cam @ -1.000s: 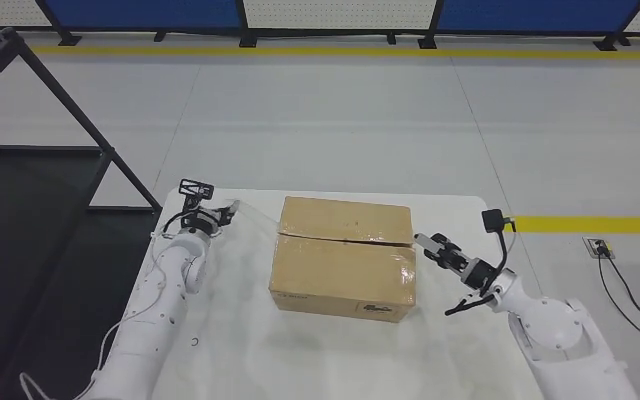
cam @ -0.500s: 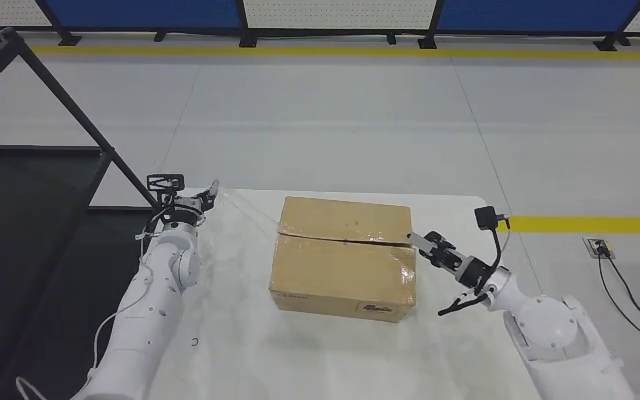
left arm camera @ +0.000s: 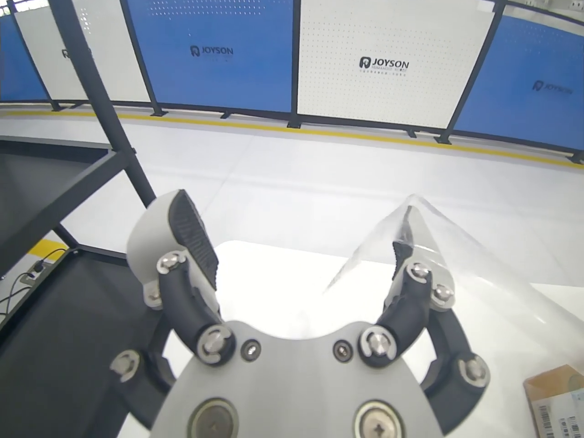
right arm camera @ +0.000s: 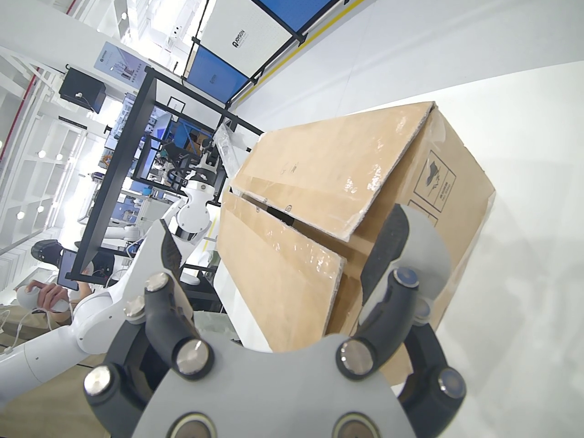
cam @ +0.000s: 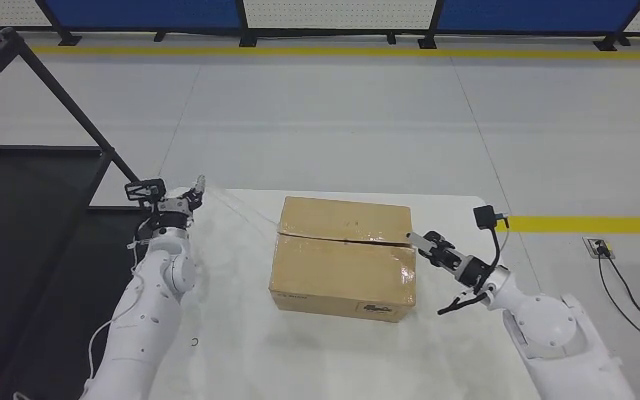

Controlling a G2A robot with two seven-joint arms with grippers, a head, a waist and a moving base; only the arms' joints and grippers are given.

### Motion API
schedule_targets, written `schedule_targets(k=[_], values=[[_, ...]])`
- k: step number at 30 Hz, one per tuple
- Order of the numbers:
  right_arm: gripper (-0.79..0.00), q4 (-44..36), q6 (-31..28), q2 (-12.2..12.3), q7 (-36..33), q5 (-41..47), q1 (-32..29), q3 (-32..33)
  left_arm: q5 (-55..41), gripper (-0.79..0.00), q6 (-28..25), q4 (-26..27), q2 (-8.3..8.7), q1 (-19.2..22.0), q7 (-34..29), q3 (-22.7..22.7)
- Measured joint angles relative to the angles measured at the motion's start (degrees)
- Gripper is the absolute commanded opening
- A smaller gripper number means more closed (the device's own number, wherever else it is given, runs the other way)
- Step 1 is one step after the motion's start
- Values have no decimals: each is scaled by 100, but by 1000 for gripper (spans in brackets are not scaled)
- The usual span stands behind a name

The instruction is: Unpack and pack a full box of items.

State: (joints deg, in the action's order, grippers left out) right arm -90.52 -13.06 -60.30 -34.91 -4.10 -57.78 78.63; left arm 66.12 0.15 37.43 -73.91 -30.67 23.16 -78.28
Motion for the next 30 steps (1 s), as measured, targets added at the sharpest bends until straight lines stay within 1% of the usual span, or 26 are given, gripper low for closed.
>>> schedule_targets(k=[7,16,18,21,25,28,30], values=[[0,6,-71,6,-17,17,-45,42,-242,0,-133,468,49,-336,395,-233],[0,-23,-180,14,-41,38,-107,88,-312,0,-248,1187,120,-811,454,-465],[0,-66,-276,7,-13,156,-143,90,-285,0,-248,1306,131,-890,428,-491],[0,-171,-393,-7,96,554,-211,144,-292,0,-258,1461,145,-1022,433,-546],[0,-369,-104,-56,187,728,-154,-75,-460,0,-260,1644,149,-1273,585,-650],[0,-330,191,-77,31,613,-20,-287,-512,0,-217,1773,149,-1487,695,-698],[0,-324,198,-77,18,607,-14,-292,-517,0,-160,1841,149,-1604,756,-725]])
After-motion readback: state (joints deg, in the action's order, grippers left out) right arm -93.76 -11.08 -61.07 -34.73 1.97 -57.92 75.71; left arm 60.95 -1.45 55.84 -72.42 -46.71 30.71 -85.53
